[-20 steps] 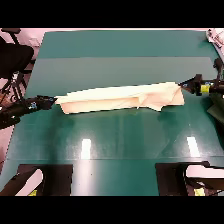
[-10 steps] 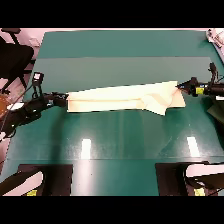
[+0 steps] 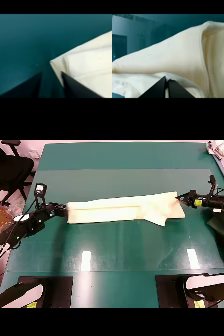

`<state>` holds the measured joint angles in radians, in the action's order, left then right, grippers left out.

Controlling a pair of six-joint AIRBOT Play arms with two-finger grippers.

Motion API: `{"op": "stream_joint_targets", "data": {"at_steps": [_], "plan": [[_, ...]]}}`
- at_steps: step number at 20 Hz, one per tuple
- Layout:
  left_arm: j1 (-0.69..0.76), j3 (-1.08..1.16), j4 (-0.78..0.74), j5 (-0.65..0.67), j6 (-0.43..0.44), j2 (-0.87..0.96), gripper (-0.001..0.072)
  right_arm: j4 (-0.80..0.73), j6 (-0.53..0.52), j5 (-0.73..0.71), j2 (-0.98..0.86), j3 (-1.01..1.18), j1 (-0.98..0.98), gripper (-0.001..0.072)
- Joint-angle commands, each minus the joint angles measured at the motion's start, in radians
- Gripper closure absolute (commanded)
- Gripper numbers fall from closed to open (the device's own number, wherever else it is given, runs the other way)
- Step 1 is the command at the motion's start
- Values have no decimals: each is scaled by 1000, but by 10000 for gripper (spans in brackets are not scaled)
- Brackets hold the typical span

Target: Fold the shirts.

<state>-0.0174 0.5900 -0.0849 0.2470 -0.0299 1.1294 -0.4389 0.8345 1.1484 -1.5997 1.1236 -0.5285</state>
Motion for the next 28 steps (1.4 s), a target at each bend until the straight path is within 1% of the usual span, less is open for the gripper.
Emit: {"op": "stream_joint_targets", "data": {"at_steps": [1,2,5,6,7,8,9,10,11,12,13,14,15,16,17,18,20,23,24,25,26,27,28], "plan": [[5,0,3,-5,11,0,112,18,-5,23,-16,1,-1,331],[5,0,4,-19,7,0,111,40,-5,27,-15,3,-4,298],[5,32,2,-50,-34,-17,111,52,-6,70,-15,69,-37,298],[5,48,2,-48,-35,-32,112,50,-6,98,-13,100,-55,298],[5,71,2,-29,-55,-49,120,43,-6,127,-8,136,-77,298],[5,97,-19,5,-85,-62,328,43,-6,156,-3,166,-96,298],[5,130,-69,72,-135,-72,515,22,-5,181,10,189,-117,298],[5,171,-139,172,-222,-75,687,-26,-5,198,26,204,-131,298],[8,210,-220,266,-344,-74,685,-99,15,203,47,212,-140,298],[29,247,-345,311,-519,-74,685,-170,40,204,66,211,-144,297],[61,280,-483,326,-676,-72,685,-239,64,206,81,211,-144,296],[103,307,-623,335,-809,-72,685,-287,86,206,90,212,-138,264],[150,331,-747,348,-923,-72,685,-307,105,207,93,211,-138,183],[193,351,-826,367,-1011,-66,685,-319,120,207,93,211,-136,173],[233,375,-879,403,-1093,-43,685,-322,126,206,90,212,-134,163],[269,404,-908,456,-1158,-4,685,-322,128,206,81,212,-126,157],[332,460,-910,533,-1236,103,685,-325,138,222,50,212,-116,156],[446,585,-908,542,-1278,270,685,-349,153,238,-3,212,-103,149],[484,641,-908,543,-1287,327,685,-351,153,243,-17,212,-103,129],[516,691,-908,544,-1315,377,685,-349,153,244,-29,212,-103,76],[549,739,-908,544,-1352,425,685,-350,153,243,-39,212,-103,52],[575,779,-908,547,-1369,467,685,-351,151,240,-47,212,-103,20],[597,814,-909,549,-1387,507,685,-351,147,239,-53,212,-104,12]]}}
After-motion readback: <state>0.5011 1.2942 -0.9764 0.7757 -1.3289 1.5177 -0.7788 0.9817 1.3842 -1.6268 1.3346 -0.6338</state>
